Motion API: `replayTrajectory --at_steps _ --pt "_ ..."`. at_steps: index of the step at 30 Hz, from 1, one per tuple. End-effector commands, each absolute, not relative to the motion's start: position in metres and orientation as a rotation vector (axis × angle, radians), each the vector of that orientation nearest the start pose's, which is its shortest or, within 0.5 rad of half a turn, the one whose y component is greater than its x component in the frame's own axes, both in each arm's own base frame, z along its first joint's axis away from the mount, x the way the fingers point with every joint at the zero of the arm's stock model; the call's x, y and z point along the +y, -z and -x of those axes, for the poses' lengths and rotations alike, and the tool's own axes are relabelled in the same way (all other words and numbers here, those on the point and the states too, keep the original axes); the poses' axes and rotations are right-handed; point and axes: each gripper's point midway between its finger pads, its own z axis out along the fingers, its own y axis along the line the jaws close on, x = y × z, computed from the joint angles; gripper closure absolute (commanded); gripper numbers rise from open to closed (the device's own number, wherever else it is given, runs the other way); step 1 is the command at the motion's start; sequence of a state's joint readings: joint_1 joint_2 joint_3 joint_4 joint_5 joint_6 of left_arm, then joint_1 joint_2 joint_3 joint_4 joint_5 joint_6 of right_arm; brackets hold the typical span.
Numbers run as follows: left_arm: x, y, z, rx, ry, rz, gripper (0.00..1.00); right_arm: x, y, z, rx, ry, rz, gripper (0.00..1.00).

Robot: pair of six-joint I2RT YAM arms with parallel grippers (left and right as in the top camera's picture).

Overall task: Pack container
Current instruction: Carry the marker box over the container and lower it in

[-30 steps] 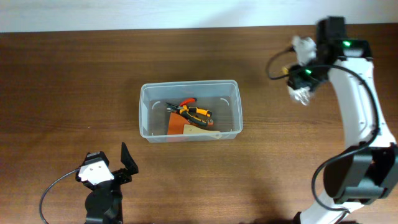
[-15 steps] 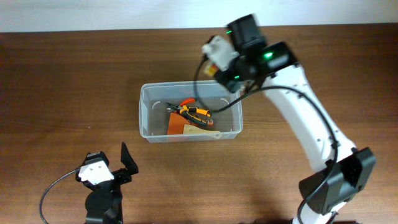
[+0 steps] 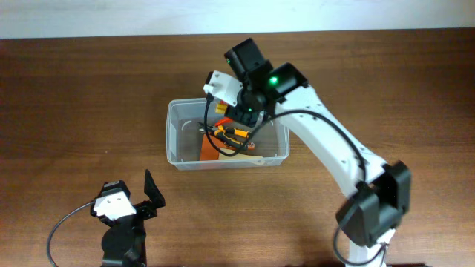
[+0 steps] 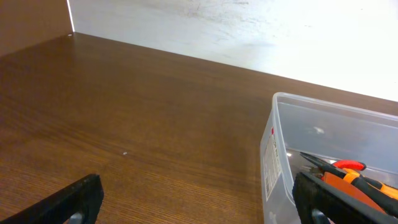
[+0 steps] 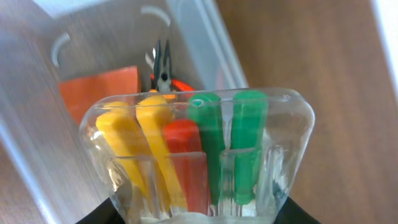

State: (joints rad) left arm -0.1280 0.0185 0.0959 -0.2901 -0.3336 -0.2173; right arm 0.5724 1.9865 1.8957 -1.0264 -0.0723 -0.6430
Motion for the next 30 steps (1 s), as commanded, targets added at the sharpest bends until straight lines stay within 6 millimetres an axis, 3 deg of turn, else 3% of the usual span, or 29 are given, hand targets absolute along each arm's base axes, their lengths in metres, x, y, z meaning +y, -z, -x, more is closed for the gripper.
replayTrajectory --at_steps 1,5,9,13,17,19,24,27,30 --pt "0.027 -0.147 -0.232 1.743 -0.054 0.309 0.01 0.275 -0.138 -0.4 2.219 -0.069 1.661 0.72" --pt "0.027 -0.147 -0.232 1.743 -0.054 0.309 0.01 0.271 -0.103 -0.395 2.298 -0.079 1.721 0.72" --pt "0.027 -0.147 -0.232 1.743 -0.054 0.309 0.01 0.268 -0.082 -0.39 2.351 -0.087 1.756 0.7" --pt "0.027 -0.147 -0.232 1.743 -0.054 0.309 0.01 0.267 -0.076 -0.388 2.368 -0.09 1.767 0.58" --pt "0.027 -0.147 -0.232 1.743 -0.054 0.309 0.01 0.267 -0.076 -0.388 2.369 -0.09 1.768 0.25" --pt "0.027 -0.147 -0.232 1.743 -0.054 0.309 0.01 0.267 -0.08 -0.388 2.379 -0.092 1.746 0.23" --pt "0.027 -0.147 -0.232 1.743 -0.054 0.309 0.01 0.269 -0.115 -0.395 2.393 -0.099 1.577 0.01" --pt "0.027 -0.147 -0.232 1.743 -0.054 0.309 0.01 0.261 -0.16 -0.409 2.397 -0.07 1.38 0.01" --pt "0.027 -0.147 -0.232 1.743 -0.054 0.309 0.01 0.229 -0.211 -0.432 2.439 0.027 1.036 0.01"
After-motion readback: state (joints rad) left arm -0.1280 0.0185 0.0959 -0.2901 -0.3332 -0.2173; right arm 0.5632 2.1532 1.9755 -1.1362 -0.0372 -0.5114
